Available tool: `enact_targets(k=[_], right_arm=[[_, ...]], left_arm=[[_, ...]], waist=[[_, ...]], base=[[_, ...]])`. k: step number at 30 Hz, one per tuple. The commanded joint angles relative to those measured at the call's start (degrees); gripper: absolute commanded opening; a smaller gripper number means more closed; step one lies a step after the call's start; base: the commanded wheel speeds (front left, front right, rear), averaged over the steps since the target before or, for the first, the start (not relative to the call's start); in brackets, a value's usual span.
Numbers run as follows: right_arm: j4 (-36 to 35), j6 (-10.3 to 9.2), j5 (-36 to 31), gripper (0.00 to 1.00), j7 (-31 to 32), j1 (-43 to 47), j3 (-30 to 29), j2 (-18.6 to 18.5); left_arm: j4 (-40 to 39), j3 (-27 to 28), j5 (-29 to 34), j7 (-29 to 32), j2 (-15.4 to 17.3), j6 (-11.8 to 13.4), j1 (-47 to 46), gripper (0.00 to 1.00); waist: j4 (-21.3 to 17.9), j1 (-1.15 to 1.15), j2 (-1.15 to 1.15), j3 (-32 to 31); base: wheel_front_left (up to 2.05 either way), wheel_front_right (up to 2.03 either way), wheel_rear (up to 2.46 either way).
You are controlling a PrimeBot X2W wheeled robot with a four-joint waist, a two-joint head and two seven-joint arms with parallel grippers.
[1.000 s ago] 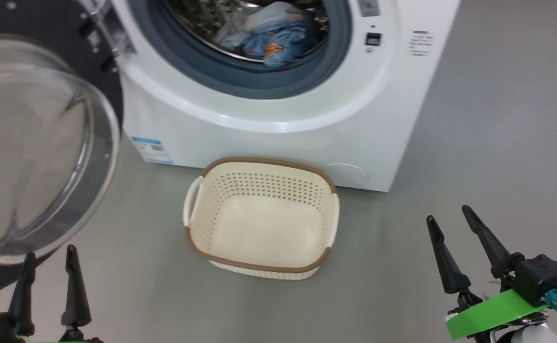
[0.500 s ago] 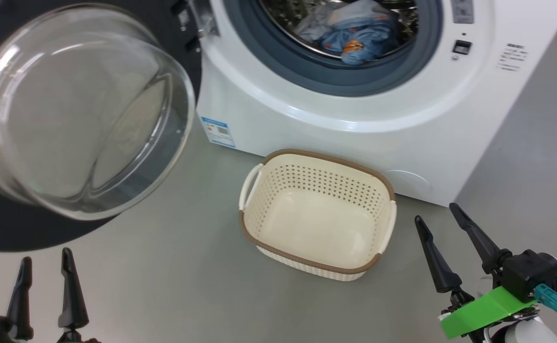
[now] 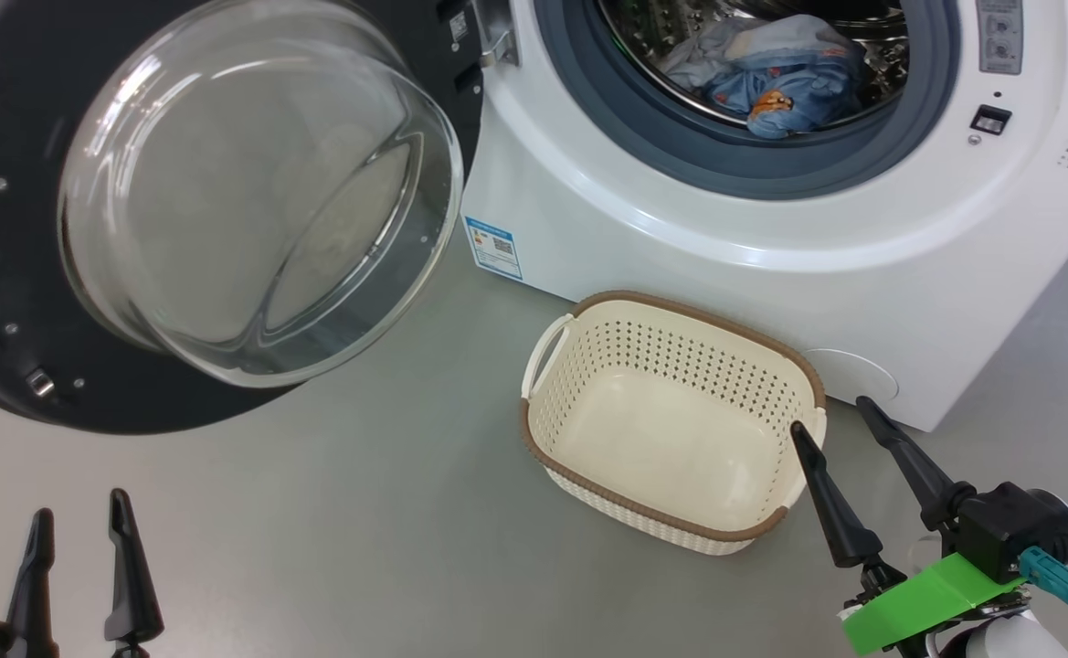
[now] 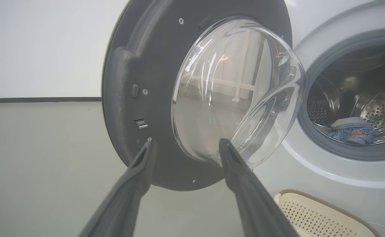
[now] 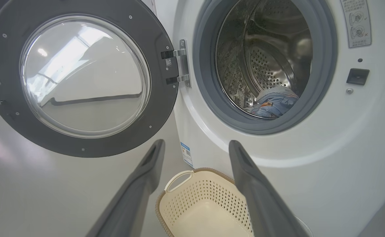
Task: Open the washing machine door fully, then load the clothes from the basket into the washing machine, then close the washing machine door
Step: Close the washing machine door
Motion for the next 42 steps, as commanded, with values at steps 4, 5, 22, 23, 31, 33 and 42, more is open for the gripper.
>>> enact_targets(k=[4,5,22,23,31,33,42], right_arm=[[-1.19,0.24,0.54,1.00,-0.29,-1.94,1.41,-0.65],[-1.20,0.24,0.54,1.00,-0.29,-1.91,1.43,-0.61],[-1.27,0.24,0.54,1.00,-0.29,-1.85,1.25,-0.33],[-1.23,0.24,0.54,1.00,-0.29,-1.88,1.26,-0.28],[-0.95,0.24,0.45,1.00,-0.29,-2.80,1.88,0.12],[-0.88,0.24,0.45,1.00,-0.29,-3.10,2.09,0.16],[-0.54,0.24,0.43,1.00,-0.29,-4.05,2.67,-0.50]], left_arm=[[-1.61,2.09,-0.41,-0.36,0.88,0.21,0.07,1.00],[-1.71,2.08,-0.41,-0.36,0.88,0.30,0.15,1.00],[-6.01,6.26,-19.00,-0.36,0.88,0.08,-4.04,0.00],[-6.68,6.14,-22.67,-0.36,0.95,0.07,-4.85,0.00],[-7.32,6.43,-54.87,2.93,15.93,0.05,-10.43,0.00],[-4.89,7.97,-61.54,5.12,19.45,0.04,-12.43,0.00],[11.14,13.12,-81.84,22.45,29.61,0.04,-22.34,0.00]], waist=[[0.58,0.00,0.00,-0.25],[0.64,0.00,0.00,-0.27],[0.54,0.00,0.00,0.76],[0.52,0.00,0.00,0.82],[-0.11,0.00,0.00,1.93],[-0.37,0.00,0.00,2.22],[-0.94,0.00,0.00,3.98]], base=[[0.00,0.00,0.00],[0.00,0.00,0.00],[0.00,0.00,0.00],[0.00,0.00,0.00],[0.00,0.00,0.00],[0.00,0.00,0.00],[0.00,0.00,0.00]])
